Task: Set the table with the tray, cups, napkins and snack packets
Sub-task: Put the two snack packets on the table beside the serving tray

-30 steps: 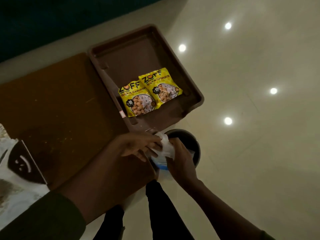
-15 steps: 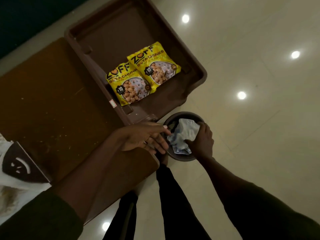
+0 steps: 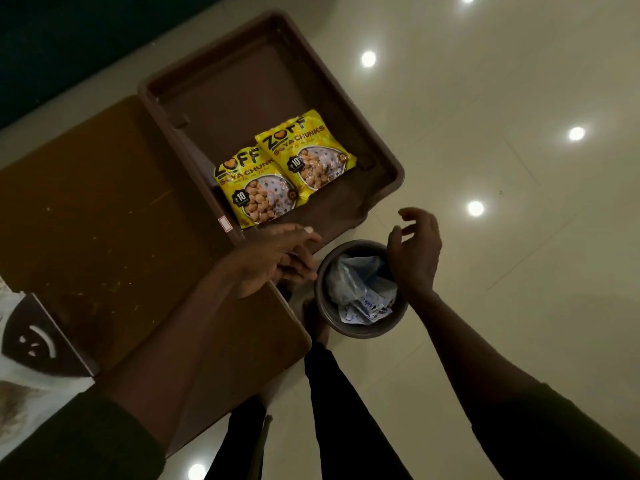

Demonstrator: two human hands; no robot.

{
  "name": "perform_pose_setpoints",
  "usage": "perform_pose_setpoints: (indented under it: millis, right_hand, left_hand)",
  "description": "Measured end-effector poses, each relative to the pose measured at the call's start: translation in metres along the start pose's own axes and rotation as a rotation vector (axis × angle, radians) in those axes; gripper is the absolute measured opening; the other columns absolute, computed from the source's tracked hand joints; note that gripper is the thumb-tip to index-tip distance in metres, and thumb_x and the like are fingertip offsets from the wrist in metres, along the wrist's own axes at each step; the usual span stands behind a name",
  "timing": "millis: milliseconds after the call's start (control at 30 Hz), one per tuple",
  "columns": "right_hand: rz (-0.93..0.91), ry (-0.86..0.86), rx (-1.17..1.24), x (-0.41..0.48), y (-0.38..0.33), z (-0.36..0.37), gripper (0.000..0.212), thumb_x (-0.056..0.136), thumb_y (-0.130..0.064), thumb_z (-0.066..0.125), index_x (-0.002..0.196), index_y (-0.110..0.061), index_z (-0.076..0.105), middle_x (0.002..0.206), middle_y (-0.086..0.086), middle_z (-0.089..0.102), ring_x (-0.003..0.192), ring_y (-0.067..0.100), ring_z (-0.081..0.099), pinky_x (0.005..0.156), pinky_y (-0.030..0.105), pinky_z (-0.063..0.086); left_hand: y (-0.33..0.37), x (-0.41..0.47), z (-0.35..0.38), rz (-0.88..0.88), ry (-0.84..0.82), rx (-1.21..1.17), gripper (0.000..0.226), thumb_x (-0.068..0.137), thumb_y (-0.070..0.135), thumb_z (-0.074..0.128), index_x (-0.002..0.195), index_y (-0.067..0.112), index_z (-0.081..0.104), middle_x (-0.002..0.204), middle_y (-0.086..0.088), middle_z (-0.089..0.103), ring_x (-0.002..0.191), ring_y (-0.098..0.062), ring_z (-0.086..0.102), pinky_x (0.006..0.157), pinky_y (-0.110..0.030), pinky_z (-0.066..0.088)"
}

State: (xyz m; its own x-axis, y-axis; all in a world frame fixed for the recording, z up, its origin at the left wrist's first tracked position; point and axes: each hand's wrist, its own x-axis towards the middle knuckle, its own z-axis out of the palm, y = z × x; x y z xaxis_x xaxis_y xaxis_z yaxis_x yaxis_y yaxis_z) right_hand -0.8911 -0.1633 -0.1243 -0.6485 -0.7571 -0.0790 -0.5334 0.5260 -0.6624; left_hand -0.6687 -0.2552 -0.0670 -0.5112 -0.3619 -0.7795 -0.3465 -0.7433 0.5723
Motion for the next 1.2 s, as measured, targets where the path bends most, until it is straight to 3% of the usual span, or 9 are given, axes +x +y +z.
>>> perform_pose_setpoints:
  millis: [167, 367, 500, 667, 767, 900, 967, 1067, 1200]
  right_hand:
    - [-0.242, 0.117, 0.184, 0.042, -0.078, -0.014, 0.022, 0.079, 0.002, 0.054, 0.099, -0.007, 0.058, 0.099, 0.006, 0.060, 0.079, 0.016, 0.057, 0.062, 0.032, 0.050]
    - [-0.305, -0.133, 0.249, 0.072, -0.140, 0.017, 0.022, 0.082, -0.004, 0.054, 0.102, -0.009, 0.060, 0.100, 0.002, 0.066, 0.086, 0.015, 0.063, 0.075, 0.031, 0.054]
    - [-0.145, -0.383, 0.121, 0.103, -0.146, 0.046, 0.037, 0.085, -0.023, 0.066, 0.119, -0.011, 0.056, 0.113, 0.002, 0.063, 0.096, 0.012, 0.059, 0.063, 0.010, 0.042]
    - [-0.041, -0.583, -0.093, 0.130, -0.135, 0.065, 0.068, 0.078, -0.043, 0.074, 0.129, -0.008, 0.046, 0.127, 0.011, 0.057, 0.117, 0.025, 0.055, 0.089, 0.035, 0.048]
    - [-0.024, -0.639, -0.163, 0.138, -0.134, 0.070, 0.080, 0.072, -0.051, 0.076, 0.131, -0.007, 0.045, 0.129, 0.015, 0.056, 0.120, 0.031, 0.054, 0.090, 0.034, 0.045]
    - [-0.013, -0.679, -0.198, 0.136, -0.140, 0.073, 0.094, 0.067, -0.056, 0.078, 0.139, -0.010, 0.038, 0.135, 0.013, 0.051, 0.124, 0.030, 0.052, 0.102, 0.046, 0.047]
    - [0.012, -0.677, -0.182, 0.133, -0.139, 0.074, 0.098, 0.066, -0.053, 0.080, 0.142, -0.010, 0.035, 0.139, 0.014, 0.048, 0.125, 0.030, 0.050, 0.103, 0.046, 0.046]
    - [0.048, -0.685, -0.169, 0.130, -0.136, 0.076, 0.097, 0.066, -0.053, 0.080, 0.141, -0.011, 0.037, 0.139, 0.013, 0.049, 0.127, 0.030, 0.049, 0.105, 0.049, 0.044]
    - [0.142, -0.730, -0.155, 0.127, -0.131, 0.073, 0.076, 0.063, -0.050, 0.083, 0.125, -0.014, 0.058, 0.126, 0.009, 0.063, 0.120, 0.029, 0.057, 0.103, 0.046, 0.046]
  left_hand:
    - [0.021, -0.002, -0.006, 0.184, 0.344, -0.213, 0.013, 0.097, 0.018, 0.054, 0.108, 0.012, 0.058, 0.074, -0.005, 0.064, 0.066, -0.018, 0.068, 0.061, -0.029, 0.055]
    - [0.040, 0.015, -0.032, 0.304, 0.859, -0.266, 0.030, 0.086, 0.005, 0.063, 0.112, 0.015, 0.054, 0.111, -0.011, 0.060, 0.094, -0.022, 0.062, 0.064, -0.030, 0.051]
    - [0.043, 0.026, -0.035, 0.239, 0.932, -0.151, 0.042, 0.081, 0.013, 0.071, 0.116, 0.019, 0.048, 0.126, -0.013, 0.058, 0.105, -0.025, 0.062, 0.085, -0.042, 0.056]
    - [0.053, 0.042, -0.033, 0.136, 1.013, -0.017, 0.065, 0.079, 0.022, 0.073, 0.135, 0.020, 0.039, 0.136, -0.012, 0.049, 0.117, -0.029, 0.055, 0.097, -0.040, 0.050]
    - [0.059, 0.050, -0.034, 0.092, 1.037, -0.054, 0.077, 0.079, 0.023, 0.074, 0.143, 0.018, 0.031, 0.143, -0.013, 0.043, 0.125, -0.031, 0.050, 0.101, -0.039, 0.047]
    - [0.061, 0.057, -0.043, 0.073, 1.077, -0.067, 0.080, 0.080, 0.023, 0.073, 0.145, 0.014, 0.028, 0.147, -0.012, 0.040, 0.131, -0.030, 0.046, 0.106, -0.038, 0.043]
    - [0.059, 0.059, -0.042, 0.119, 1.079, -0.099, 0.073, 0.079, 0.018, 0.074, 0.140, 0.014, 0.035, 0.140, -0.007, 0.046, 0.122, -0.025, 0.051, 0.099, -0.032, 0.046]
    - [0.052, 0.057, -0.036, 0.220, 1.053, -0.083, 0.075, 0.078, 0.009, 0.073, 0.142, 0.020, 0.035, 0.117, 0.008, 0.046, 0.097, -0.011, 0.047, 0.073, -0.012, 0.042]
    - [0.044, 0.061, -0.030, 0.242, 0.943, -0.030, 0.082, 0.085, 0.003, 0.063, 0.151, 0.030, 0.022, 0.127, 0.002, 0.051, 0.071, 0.001, 0.049, 0.047, -0.002, 0.037]
